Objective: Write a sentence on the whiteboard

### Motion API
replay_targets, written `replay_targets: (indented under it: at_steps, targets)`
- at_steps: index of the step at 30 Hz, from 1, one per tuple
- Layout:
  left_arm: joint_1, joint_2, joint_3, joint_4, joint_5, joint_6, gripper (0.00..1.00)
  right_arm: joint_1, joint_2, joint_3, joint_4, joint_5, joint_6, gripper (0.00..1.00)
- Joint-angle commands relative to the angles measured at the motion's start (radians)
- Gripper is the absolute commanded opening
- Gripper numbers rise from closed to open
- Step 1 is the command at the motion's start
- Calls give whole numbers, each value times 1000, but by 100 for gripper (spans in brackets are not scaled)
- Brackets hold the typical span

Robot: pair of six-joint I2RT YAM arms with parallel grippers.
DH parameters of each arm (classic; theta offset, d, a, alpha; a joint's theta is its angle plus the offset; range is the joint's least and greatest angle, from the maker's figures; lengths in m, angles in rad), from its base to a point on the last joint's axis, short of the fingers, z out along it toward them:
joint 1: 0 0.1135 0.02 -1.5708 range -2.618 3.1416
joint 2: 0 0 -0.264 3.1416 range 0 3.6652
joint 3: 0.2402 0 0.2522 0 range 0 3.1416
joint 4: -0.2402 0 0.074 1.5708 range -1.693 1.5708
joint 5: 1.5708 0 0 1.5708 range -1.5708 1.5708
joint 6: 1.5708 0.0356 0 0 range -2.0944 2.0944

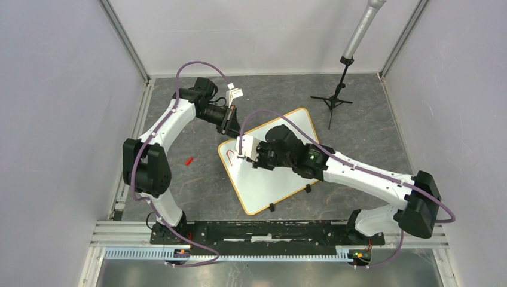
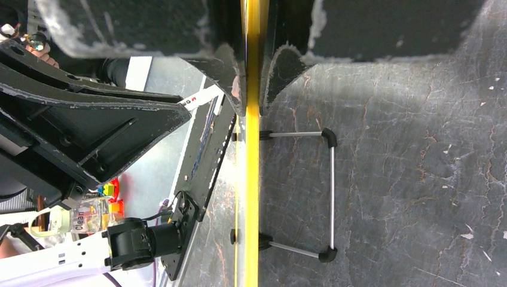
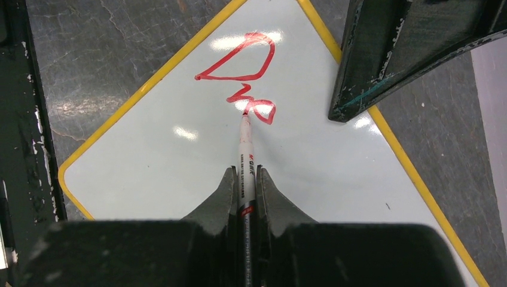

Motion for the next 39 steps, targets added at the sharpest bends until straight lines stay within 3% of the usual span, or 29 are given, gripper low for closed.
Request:
replay_targets:
  at_steps: [1, 39]
  targets:
    - [-47, 18, 6, -42, -28, 54, 3, 1, -38, -21, -10, 35, -11, 0]
    - [-48, 23, 13, -42, -28, 52, 2, -66, -14, 72, -12, 0, 3, 0]
